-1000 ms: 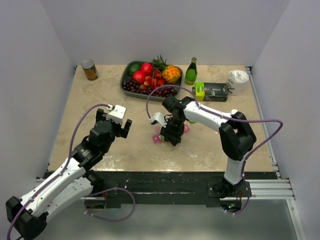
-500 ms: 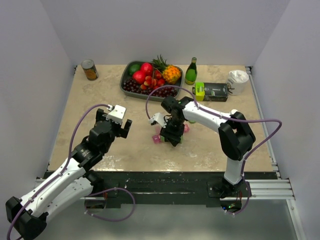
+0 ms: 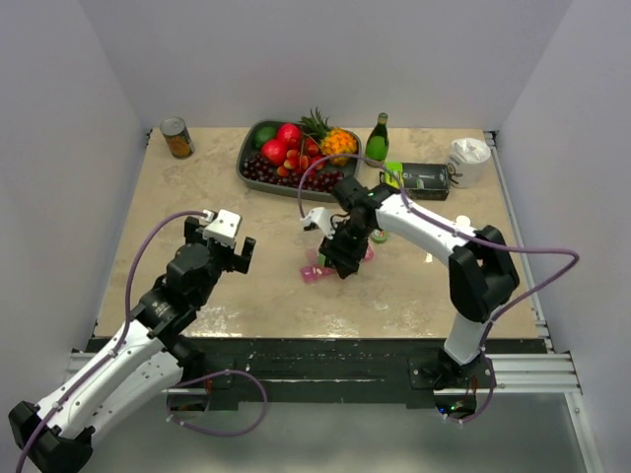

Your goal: Sort the pills into containers

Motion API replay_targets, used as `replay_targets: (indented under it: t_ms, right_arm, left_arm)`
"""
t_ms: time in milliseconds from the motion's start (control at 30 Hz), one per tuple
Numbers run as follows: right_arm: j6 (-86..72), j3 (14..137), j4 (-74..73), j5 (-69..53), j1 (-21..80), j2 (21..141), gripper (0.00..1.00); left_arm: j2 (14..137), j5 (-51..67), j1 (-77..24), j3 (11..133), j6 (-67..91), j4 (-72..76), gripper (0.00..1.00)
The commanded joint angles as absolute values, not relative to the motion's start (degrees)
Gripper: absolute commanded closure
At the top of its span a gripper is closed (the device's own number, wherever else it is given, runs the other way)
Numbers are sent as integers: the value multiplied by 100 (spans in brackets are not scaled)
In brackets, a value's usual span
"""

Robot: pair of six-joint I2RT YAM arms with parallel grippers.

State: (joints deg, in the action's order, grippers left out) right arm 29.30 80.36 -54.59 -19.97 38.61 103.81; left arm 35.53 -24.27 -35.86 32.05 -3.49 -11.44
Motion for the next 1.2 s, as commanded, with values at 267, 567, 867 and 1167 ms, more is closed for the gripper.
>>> replay_targets:
  t_ms: [267,567,867,1167]
  right_arm:
    - [3858,6919,-3676,-3461,2542,7473,100]
    - [2514,3210,965,-4334,2373,4931,100]
    - [2013,2294,2285,-4061,2479,4817,100]
    - [1828,1969,2390,-4122,2479,4544,100]
  left_arm:
    - [2962,-195,-3270,2656,1728,385,1]
    - [3874,2372,-3296,1829,3767,3688,1]
    - [5448,1408,-4640,2477,3410,4395,1]
    - [6608,703,-5158,2961,3551,4807,1]
